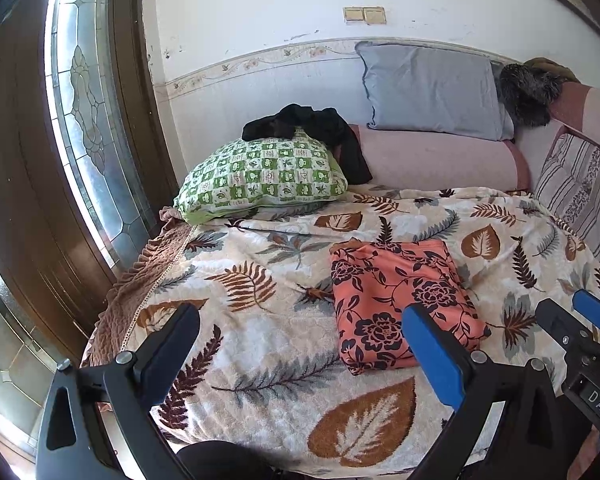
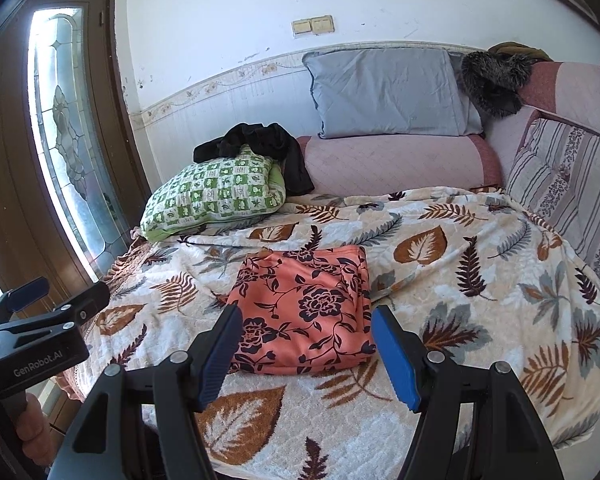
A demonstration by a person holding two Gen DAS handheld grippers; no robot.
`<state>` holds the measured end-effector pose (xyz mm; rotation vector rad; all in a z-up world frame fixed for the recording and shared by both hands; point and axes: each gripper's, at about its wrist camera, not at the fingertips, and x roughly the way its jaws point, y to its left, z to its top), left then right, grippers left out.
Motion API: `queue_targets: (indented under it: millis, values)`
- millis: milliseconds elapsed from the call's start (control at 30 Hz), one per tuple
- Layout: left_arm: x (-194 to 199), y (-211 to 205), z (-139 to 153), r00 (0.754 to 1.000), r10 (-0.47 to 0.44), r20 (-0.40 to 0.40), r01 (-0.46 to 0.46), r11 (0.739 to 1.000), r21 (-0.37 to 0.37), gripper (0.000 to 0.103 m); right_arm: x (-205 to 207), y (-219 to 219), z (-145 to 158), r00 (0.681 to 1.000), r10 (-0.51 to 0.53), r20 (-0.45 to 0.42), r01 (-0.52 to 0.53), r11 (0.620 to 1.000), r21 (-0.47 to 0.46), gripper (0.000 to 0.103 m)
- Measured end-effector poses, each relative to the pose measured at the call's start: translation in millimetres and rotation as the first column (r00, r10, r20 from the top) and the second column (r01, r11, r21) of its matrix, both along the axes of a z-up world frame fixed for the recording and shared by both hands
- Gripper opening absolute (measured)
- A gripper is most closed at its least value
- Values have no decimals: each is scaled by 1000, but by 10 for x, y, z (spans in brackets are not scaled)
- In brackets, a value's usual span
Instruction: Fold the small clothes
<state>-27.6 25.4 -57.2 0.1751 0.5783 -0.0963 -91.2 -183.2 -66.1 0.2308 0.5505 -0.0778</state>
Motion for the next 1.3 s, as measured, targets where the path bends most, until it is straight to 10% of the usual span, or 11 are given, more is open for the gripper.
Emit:
queue_targets:
  millis: [1300]
  values:
    - [439, 139, -44, 999, 27, -34, -28, 999, -29, 101, 485, -22, -146, 999, -14, -29, 16, 999, 52, 71]
